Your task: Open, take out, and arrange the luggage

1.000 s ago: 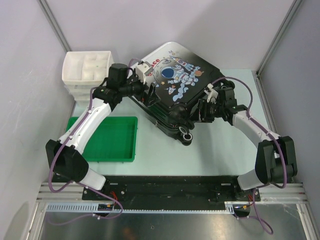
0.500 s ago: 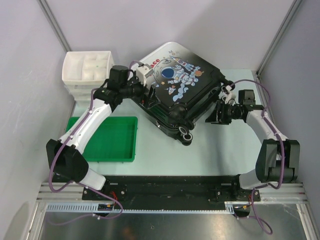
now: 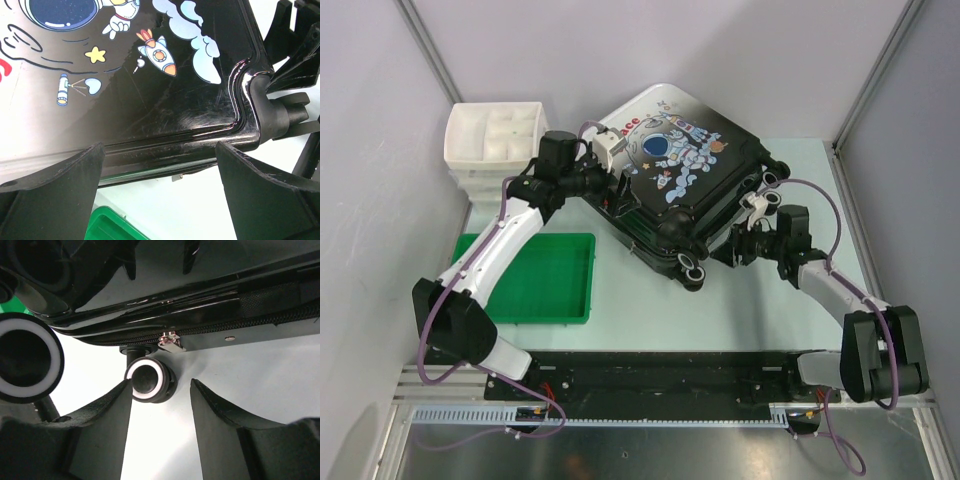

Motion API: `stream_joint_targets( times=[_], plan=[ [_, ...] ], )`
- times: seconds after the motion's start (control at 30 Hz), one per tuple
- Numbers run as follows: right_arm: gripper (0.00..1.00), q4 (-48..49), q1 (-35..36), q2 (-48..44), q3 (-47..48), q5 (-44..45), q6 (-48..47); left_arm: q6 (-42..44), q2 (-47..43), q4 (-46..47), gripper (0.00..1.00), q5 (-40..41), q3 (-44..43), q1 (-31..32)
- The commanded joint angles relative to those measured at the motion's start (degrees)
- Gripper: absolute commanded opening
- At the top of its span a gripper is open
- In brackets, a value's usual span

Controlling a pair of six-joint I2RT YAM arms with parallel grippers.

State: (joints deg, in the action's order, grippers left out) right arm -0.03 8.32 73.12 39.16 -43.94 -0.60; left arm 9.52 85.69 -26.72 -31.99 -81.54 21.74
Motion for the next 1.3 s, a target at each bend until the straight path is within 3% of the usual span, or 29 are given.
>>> stream_joint_targets(
  times=[0.0,0.2,0.43,0.57,0.6,0.77,0.93,1.13,1.27],
  plan=[
    [0.55,17.6,1.3,1.1,-3.7,0.6,-1.2,-0.6,-0.8,0.6,0.96,-2.1,-1.8,0.1],
    [0.55,26.8,4.8,2.0,-6.7,4.3,0.0,-1.0,-0.9,0.6,0.96,-2.0,-1.8,0.1],
    [0.44,31.4,7.8,6.0,-6.8,10.5,-0.3,-2.5,-0.4,0.8,0.96,-1.7,-2.4,0.1],
    [0.27,32.1,7.0,6.6,-6.8,11.3,0.3,-3.6,0.3,0.9,0.96,-1.1,-2.3,-0.2],
    [0.18,31.6,6.5,6.4,-6.8,11.3,2.4,-4.4,0.6,1.0,0.96,-1.2,-2.4,-0.9],
    [0.0,26.8,2.3,5.7,-4.4,11.9,3.3,-5.3,3.2,0.9,0.94,-0.3,-4.3,-3.4],
    [0.0,22.7,-3.0,7.3,-2.3,8.1,0.8,-4.6,4.8,1.0,0.94,0.3,-6.0,-4.0],
    [0.0,22.1,-7.3,10.5,2.0,12.1,-5.5,-2.6,5.7,1.0,0.93,1.3,-6.4,-4.3],
    [0.0,23.9,-7.9,13.9,4.6,10.1,-7.2,5.6,3.4,0.5,0.98,-5.1,-8.7,-3.3]
  ],
)
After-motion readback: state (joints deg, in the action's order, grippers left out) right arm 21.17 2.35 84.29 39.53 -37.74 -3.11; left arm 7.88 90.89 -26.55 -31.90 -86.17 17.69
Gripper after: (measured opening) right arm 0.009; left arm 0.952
